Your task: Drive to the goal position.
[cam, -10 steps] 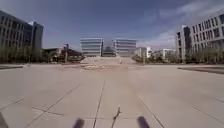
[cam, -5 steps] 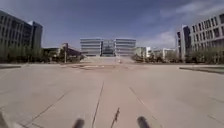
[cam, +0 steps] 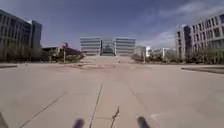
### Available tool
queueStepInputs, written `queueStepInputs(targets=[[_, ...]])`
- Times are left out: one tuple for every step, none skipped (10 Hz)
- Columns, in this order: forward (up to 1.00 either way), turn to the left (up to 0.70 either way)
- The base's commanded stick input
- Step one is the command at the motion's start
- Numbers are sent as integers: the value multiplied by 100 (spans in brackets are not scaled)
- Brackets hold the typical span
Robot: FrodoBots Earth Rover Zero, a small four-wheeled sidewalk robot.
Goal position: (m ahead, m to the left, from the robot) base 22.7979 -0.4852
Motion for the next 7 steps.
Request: queueStepInputs(targets=[[70, 0], [70, 0], [70, 0], [70, 0], [70, -21], [70, -33], [70, -19]])
